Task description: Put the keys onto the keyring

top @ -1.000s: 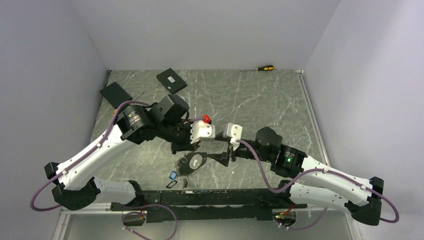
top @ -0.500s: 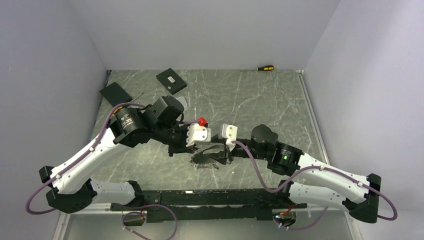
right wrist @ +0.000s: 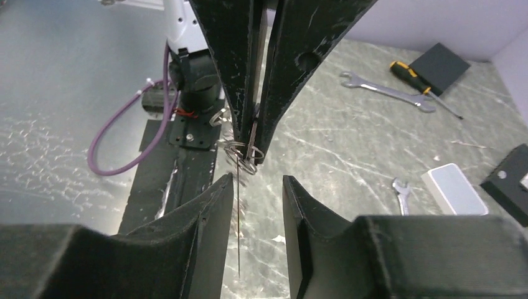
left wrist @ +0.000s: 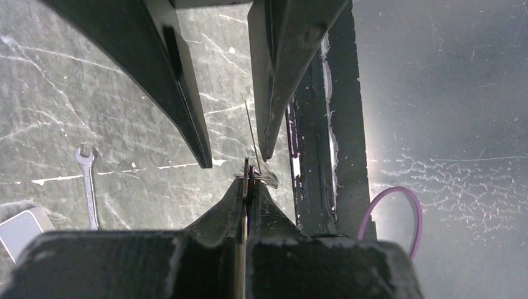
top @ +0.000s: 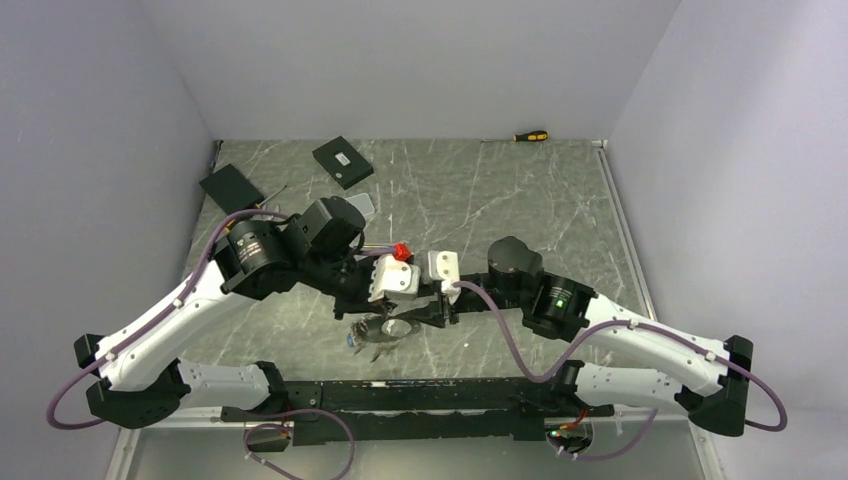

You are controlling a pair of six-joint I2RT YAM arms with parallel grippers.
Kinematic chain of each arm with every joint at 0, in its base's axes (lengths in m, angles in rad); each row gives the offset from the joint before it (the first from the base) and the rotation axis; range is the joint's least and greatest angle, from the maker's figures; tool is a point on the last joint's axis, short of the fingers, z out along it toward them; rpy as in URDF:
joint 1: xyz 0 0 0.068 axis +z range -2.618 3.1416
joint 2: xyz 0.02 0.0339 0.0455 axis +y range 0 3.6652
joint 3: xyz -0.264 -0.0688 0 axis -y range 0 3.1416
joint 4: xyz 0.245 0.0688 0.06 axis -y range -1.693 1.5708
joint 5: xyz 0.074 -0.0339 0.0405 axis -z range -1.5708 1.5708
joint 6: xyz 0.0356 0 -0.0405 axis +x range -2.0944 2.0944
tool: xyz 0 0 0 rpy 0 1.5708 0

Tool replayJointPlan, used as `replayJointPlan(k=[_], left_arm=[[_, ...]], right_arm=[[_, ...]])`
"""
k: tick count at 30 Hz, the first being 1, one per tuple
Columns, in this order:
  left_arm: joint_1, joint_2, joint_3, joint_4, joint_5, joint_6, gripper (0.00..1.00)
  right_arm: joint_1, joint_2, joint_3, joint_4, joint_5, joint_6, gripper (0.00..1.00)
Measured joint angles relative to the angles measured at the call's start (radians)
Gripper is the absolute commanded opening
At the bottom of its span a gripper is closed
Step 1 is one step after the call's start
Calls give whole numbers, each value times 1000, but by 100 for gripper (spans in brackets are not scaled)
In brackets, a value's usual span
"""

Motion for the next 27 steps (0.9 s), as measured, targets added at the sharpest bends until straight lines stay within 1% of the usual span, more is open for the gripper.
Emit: replayJointPlan(k=[7,14,17,22,25,27], left_arm=[[-5,-10,0,0,8,1,0],[-6,-23,-16,10,10,1,0],[-6,-23,-17,13,11,1,0],[-10,-26,-17,14,13,0,0],[-11,-26,-17,13,12,0,0],[-11,-27,-17,12,12,0,0]], right_arm=[[-1,62,18,-20,-61,-10,27],[-1,63,26,-23,-91,-10,17],[-1,63,27,-23,-100,-7,11],[-1,69,29,-17,-116,7,6],[-1,72,29,-16,-117,12,0],[-1,73,31,-16,-117,13,0]])
